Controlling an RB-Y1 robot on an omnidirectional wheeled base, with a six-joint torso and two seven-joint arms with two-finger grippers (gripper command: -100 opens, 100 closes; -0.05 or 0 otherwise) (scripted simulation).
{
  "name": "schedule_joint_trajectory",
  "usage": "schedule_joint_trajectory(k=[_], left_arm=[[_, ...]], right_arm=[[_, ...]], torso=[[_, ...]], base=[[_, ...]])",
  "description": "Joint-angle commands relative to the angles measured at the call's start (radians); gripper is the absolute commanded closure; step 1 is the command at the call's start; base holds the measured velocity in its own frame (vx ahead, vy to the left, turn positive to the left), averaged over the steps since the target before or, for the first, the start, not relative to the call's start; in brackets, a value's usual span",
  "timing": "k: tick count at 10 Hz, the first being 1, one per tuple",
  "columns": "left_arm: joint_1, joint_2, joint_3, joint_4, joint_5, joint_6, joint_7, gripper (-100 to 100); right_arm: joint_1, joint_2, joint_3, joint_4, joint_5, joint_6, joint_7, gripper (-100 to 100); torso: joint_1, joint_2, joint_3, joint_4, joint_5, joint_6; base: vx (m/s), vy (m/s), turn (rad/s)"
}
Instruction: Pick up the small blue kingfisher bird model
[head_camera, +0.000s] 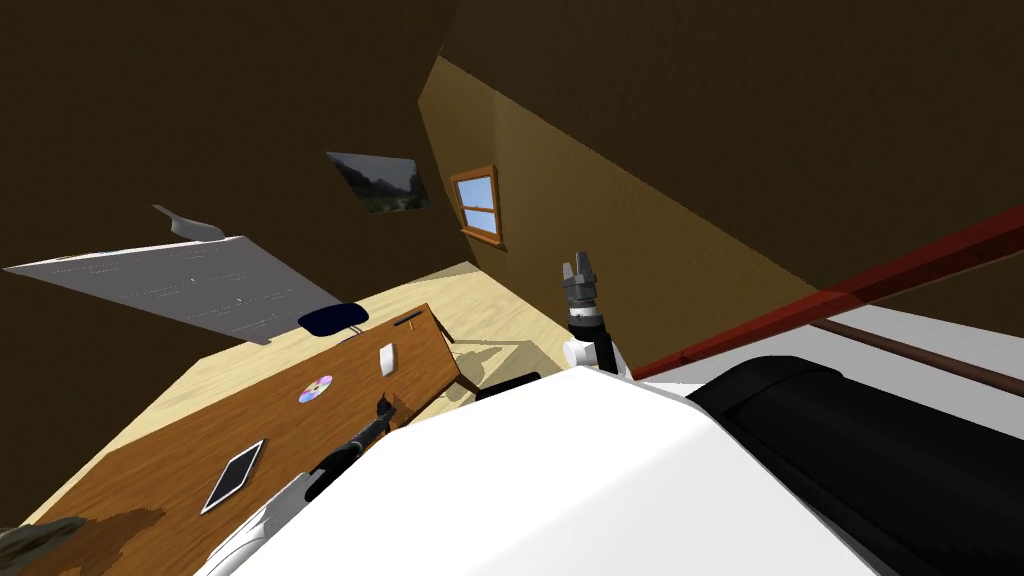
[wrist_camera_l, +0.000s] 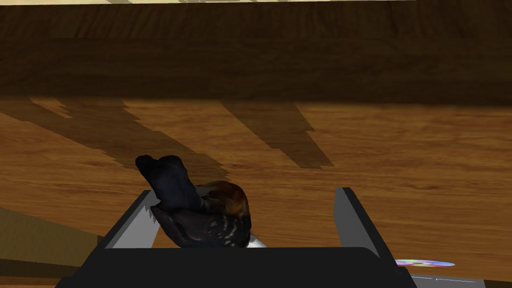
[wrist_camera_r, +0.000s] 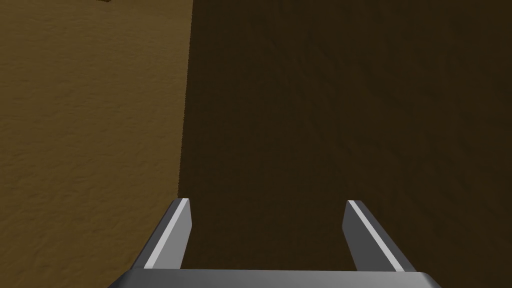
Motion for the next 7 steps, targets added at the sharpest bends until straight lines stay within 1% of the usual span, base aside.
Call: schedule_joint_trajectory(k=[1,2,3,5,6,7], left_arm=[[0.000,0.000,0.000,0.000,0.000,0.000,0.000,-100],[0.000,0.000,0.000,0.000,0.000,0.000,0.000,-100],[-0.025,-0.030,0.009,0.019,0.002,0.028,-0.010,-100],[-0.042,-0.050,0.015,0.031,0.004,0.047,-0.017,-100],[-0.058,-0.071,0.021,0.044,0.005,0.066,-0.024,-100],[-0.067,-0.081,0.024,0.050,0.006,0.075,-0.028,-100]], right_arm=[[0.000,0.000,0.000,0.000,0.000,0.000,0.000,0],[0.000,0.000,0.000,0.000,0.000,0.000,0.000,0],[0.000,0.000,0.000,0.000,0.000,0.000,0.000,0],[0.000,0.000,0.000,0.000,0.000,0.000,0.000,0],[0.000,0.000,0.000,0.000,0.000,0.000,0.000,0],[0.000,0.000,0.000,0.000,0.000,0.000,0.000,0]], torso=[[0.000,0.000,0.000,0.000,0.000,0.000],[0.001,0.000,0.000,0.000,0.000,0.000],[0.001,0.000,0.000,0.000,0.000,0.000],[0.005,0.004,0.002,0.001,0.001,0.000],[0.005,0.004,0.002,0.001,0.001,0.000],[0.006,0.005,0.003,0.001,0.002,0.000]], base=[[-0.007,0.008,-0.024],[-0.005,0.006,-0.019],[-0.064,0.062,-0.132],[-0.064,0.075,-0.115],[-0.081,0.077,-0.085],[-0.085,0.067,-0.099]])
